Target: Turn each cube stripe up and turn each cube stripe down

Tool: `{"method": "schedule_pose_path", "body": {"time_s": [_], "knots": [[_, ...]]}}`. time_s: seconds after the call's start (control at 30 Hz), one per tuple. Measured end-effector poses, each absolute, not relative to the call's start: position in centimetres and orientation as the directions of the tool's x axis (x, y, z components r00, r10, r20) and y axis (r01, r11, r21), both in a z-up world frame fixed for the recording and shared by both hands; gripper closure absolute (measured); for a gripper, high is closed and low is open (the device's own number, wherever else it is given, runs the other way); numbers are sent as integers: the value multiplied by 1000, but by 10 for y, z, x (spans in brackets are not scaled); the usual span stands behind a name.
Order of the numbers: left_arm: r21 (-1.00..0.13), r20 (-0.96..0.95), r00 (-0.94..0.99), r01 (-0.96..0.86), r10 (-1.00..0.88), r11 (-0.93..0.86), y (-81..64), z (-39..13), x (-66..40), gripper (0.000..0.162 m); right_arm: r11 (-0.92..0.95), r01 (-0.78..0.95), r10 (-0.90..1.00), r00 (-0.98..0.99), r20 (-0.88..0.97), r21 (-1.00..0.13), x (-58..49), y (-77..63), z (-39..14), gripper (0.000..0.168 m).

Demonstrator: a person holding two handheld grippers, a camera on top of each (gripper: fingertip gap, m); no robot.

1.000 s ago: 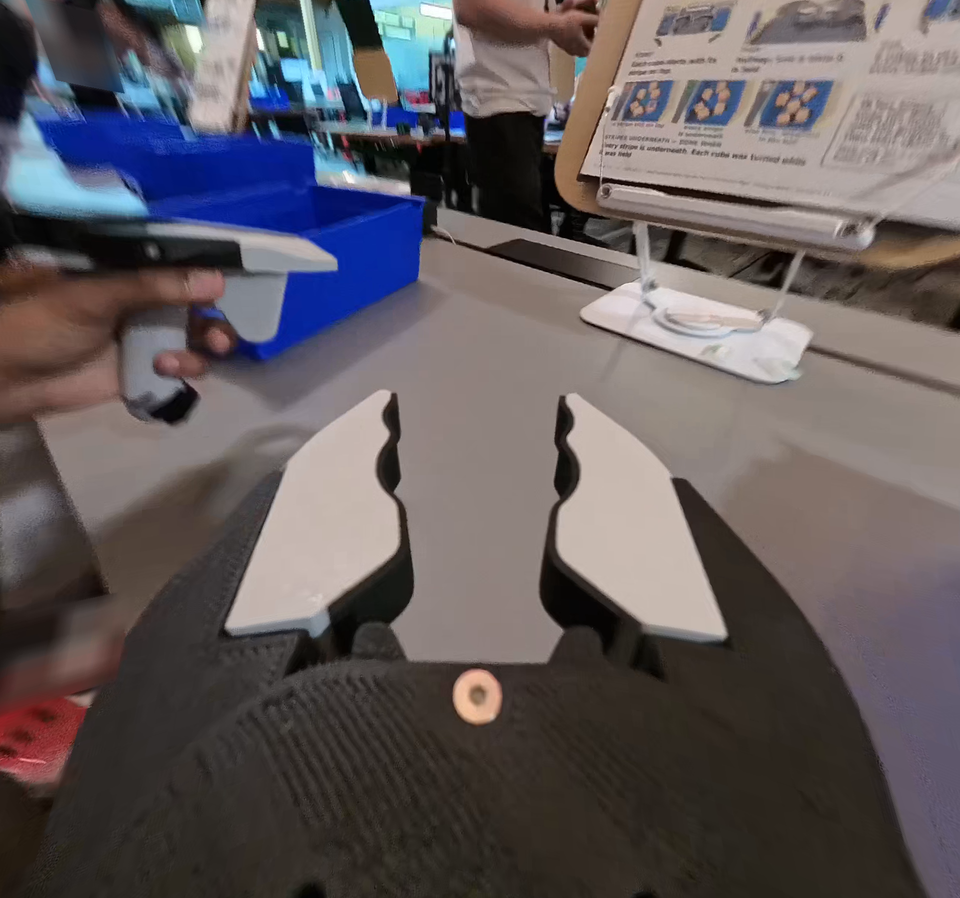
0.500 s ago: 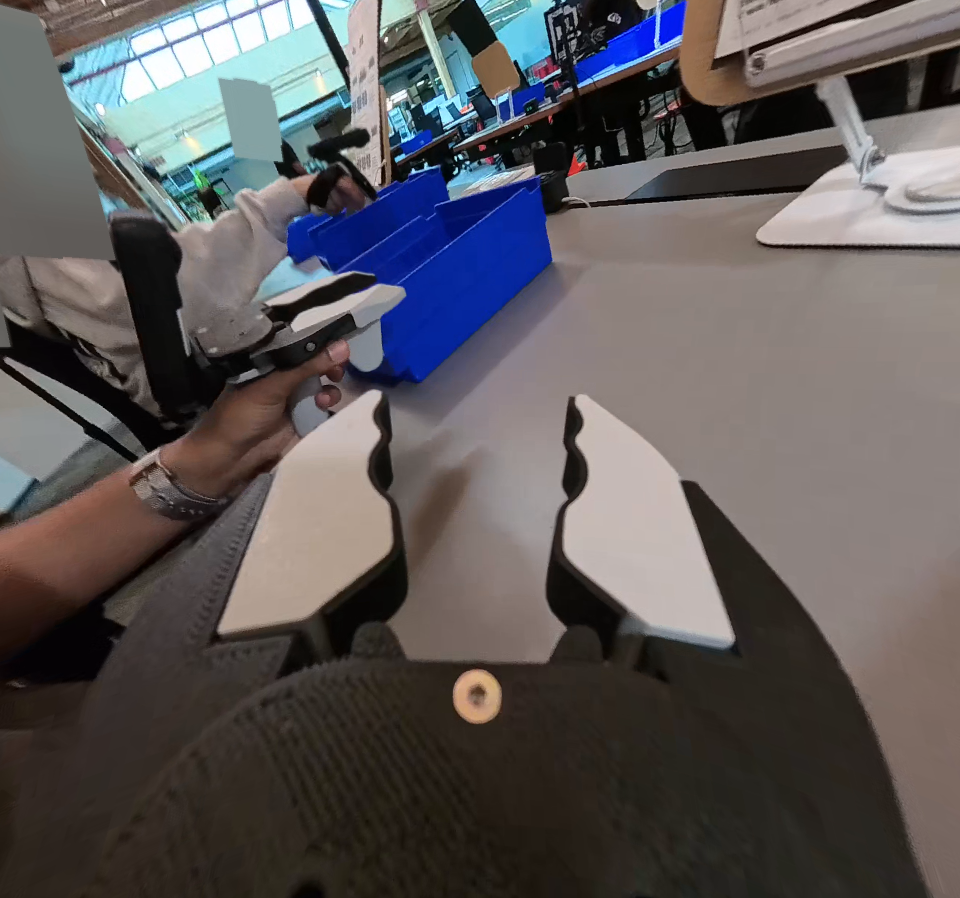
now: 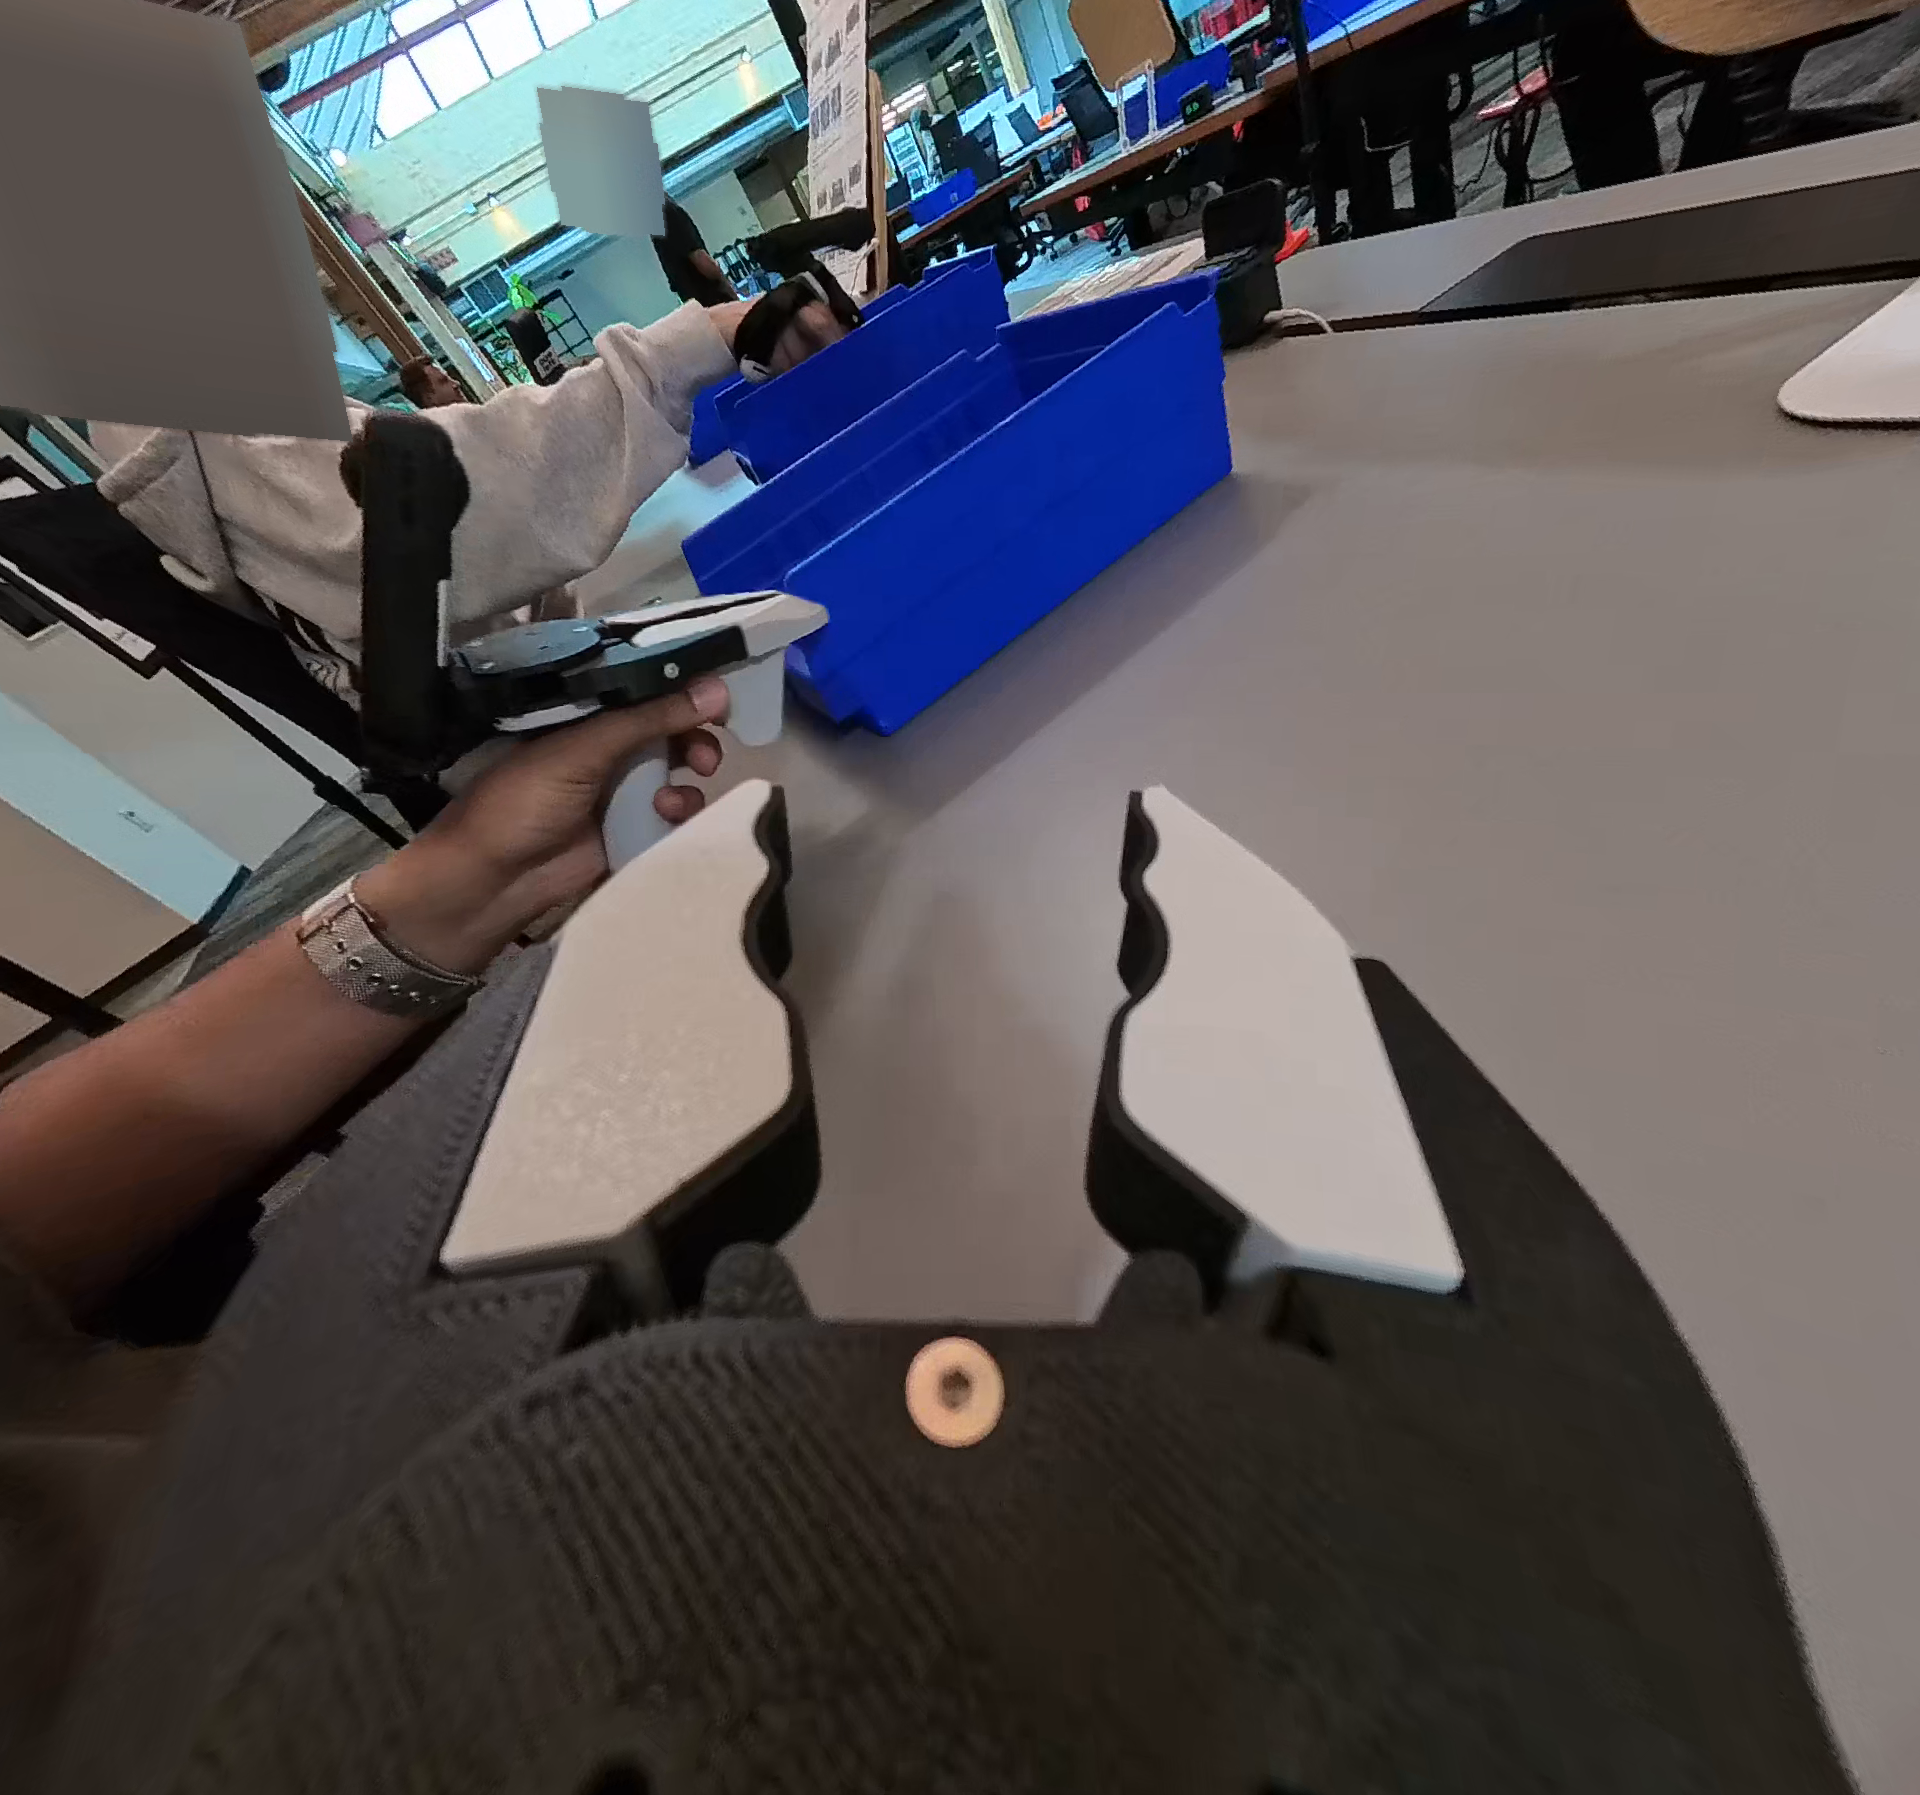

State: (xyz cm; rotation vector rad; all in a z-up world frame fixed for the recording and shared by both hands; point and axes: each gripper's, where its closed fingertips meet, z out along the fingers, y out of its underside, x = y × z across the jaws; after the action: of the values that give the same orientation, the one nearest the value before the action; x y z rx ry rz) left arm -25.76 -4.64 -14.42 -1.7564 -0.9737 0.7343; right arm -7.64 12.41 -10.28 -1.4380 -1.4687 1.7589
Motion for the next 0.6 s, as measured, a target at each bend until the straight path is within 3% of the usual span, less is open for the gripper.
{"method": "schedule_pose_path", "body": {"time_s": [0.2,0.37,0.43,0.47,0.53,0.6], "knots": [[-983,-80,571,89,817,-158,-45,-104,-250,134,-325,292,832,-364,-419,-900,-78,124,-108,106],[-991,-84,412,62,907,-120,-94,-69,-282,142,-349,307,827,-343,-445,-886,-77,132,-114,107],[-986,-85,431,94,898,-138,-98,-60,-302,139,-353,316,832,-324,-450,-881,-74,136,-119,107],[-969,-93,480,159,872,-191,-92,-66,-312,129,-358,316,834,-314,-453,-879,-72,138,-119,107],[-860,-68,596,371,800,-349,-78,-99,-324,92,-366,306,841,-296,-453,-879,-67,143,-119,108],[-753,-4,607,521,794,-402,-73,-123,-340,86,-367,274,855,-276,-438,-889,-61,151,-114,112]]}}
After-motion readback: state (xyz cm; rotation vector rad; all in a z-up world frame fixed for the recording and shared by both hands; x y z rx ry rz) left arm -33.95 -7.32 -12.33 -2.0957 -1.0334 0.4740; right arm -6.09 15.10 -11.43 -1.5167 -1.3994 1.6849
